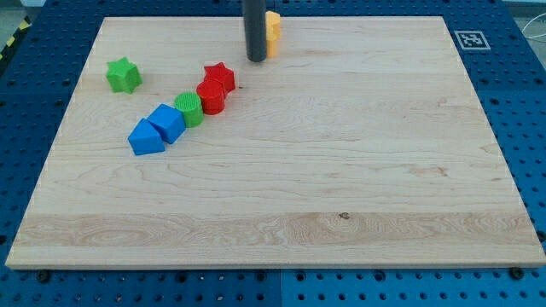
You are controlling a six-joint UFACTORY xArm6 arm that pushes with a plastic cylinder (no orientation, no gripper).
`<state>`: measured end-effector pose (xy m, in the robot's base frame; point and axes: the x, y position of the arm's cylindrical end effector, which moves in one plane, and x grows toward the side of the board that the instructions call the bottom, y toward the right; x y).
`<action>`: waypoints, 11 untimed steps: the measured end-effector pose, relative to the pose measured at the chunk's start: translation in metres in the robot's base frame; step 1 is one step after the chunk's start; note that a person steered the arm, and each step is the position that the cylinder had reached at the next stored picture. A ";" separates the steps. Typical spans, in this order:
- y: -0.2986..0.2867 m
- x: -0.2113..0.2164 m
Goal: Move red star up towards the top center
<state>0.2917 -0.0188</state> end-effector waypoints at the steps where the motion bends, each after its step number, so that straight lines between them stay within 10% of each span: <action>1: 0.016 -0.001; 4: 0.046 0.026; 11: -0.160 0.069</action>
<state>0.3608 -0.1784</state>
